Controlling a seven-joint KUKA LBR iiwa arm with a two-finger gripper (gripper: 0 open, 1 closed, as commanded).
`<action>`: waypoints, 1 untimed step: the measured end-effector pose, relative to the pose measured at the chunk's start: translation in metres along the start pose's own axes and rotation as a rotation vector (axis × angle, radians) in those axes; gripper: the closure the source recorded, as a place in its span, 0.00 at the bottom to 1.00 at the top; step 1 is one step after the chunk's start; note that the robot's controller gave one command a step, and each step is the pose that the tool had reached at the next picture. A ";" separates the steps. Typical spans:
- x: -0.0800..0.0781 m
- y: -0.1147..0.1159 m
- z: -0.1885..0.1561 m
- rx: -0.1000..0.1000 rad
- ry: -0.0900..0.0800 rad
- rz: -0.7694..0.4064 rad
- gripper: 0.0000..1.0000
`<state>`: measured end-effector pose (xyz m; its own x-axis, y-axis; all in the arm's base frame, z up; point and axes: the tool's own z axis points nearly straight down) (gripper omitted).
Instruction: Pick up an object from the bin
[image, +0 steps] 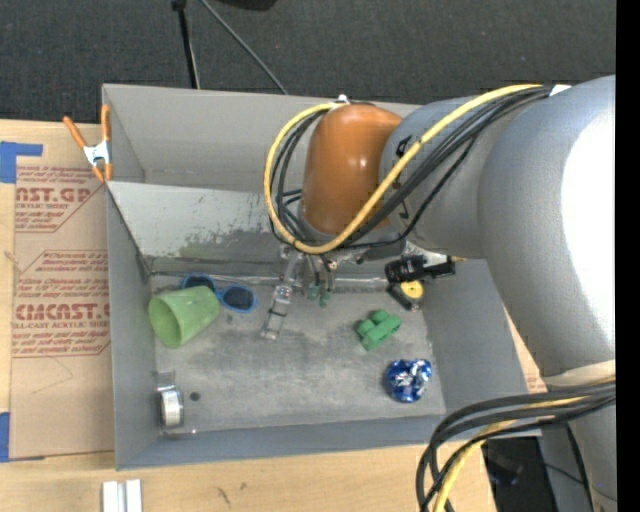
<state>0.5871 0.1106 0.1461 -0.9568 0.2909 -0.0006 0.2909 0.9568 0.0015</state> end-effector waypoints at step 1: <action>0.025 0.052 0.081 0.001 0.004 0.038 0.00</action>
Offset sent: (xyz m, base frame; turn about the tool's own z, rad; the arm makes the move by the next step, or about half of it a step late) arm -0.0065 0.0532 -0.0761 0.0442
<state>0.5783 0.1682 0.0656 -0.9449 0.3273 0.0036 0.3273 0.9449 0.0009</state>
